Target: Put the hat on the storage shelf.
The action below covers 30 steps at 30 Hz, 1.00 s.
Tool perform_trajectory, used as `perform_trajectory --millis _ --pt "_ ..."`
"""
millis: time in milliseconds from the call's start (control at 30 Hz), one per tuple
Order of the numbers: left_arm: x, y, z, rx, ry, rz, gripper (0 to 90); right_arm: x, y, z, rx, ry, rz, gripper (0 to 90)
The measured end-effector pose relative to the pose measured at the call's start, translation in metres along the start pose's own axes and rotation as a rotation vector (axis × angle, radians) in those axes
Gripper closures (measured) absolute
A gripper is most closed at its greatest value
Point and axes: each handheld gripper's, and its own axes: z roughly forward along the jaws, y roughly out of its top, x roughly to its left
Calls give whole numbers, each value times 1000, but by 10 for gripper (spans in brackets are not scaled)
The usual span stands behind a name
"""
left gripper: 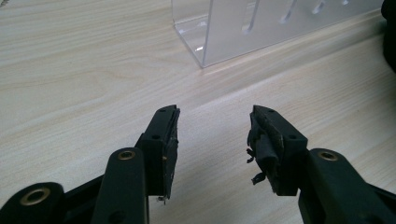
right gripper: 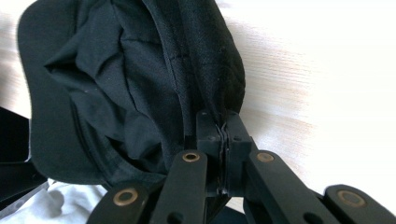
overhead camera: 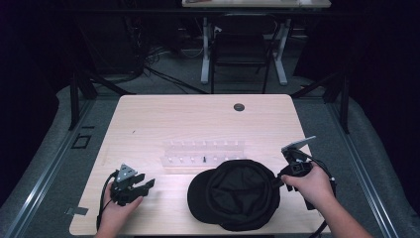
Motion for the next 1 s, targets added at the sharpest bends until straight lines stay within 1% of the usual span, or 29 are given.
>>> perform_trajectory --millis 33,67,100,133,167,200,300,367,400,467,533,600,633,667,767,800,833,867,967,1000 --pt "0 0 0 2 1 0 519 3 0 0 -13 -11 14 883" --pt "0 0 0 2 1 0 519 3 0 -2 -7 6 7 883" --pt "0 0 0 2 1 0 519 3 0 -2 -7 6 7 883" --pt "0 0 0 1 0 0 519 4 1 -4 8 2 2 883" --pt "0 0 0 0 1 1 519 5 2 -7 14 11 1 883" --pt "0 0 0 0 1 1 519 8 2 -8 -2 14 11 883" --pt "0 0 0 0 1 1 519 11 3 -13 1 36 18 883" --pt "0 0 0 2 0 5 519 12 4 -16 15 46 8 883" --pt "0 0 0 0 0 2 519 13 4 -17 10 58 15 883" --pt "0 0 0 1 0 2 519 13 5 -20 25 72 5 883" --pt "0 0 0 1 1 -1 519 13 5 -22 26 94 11 883" --pt "0 0 0 1 1 -1 519 15 4 -23 1 130 48 883" --pt "0 0 0 1 1 -1 519 13 5 -25 16 140 31 883" --pt "0 0 0 1 1 -1 519 14 4 -25 -5 148 49 884" --pt "0 0 0 -1 0 1 519 14 4 -29 4 158 45 883" --pt "0 0 0 -1 0 1 519 14 5 -30 2 171 52 883" --pt "0 0 0 1 1 1 519 13 5 -32 18 176 40 883" --pt "0 0 0 1 1 1 519 13 6 -33 20 185 40 883" --pt "0 0 0 2 2 0 519 15 6 -36 20 215 58 884" --pt "0 0 0 2 1 1 519 17 6 -36 10 222 74 884"
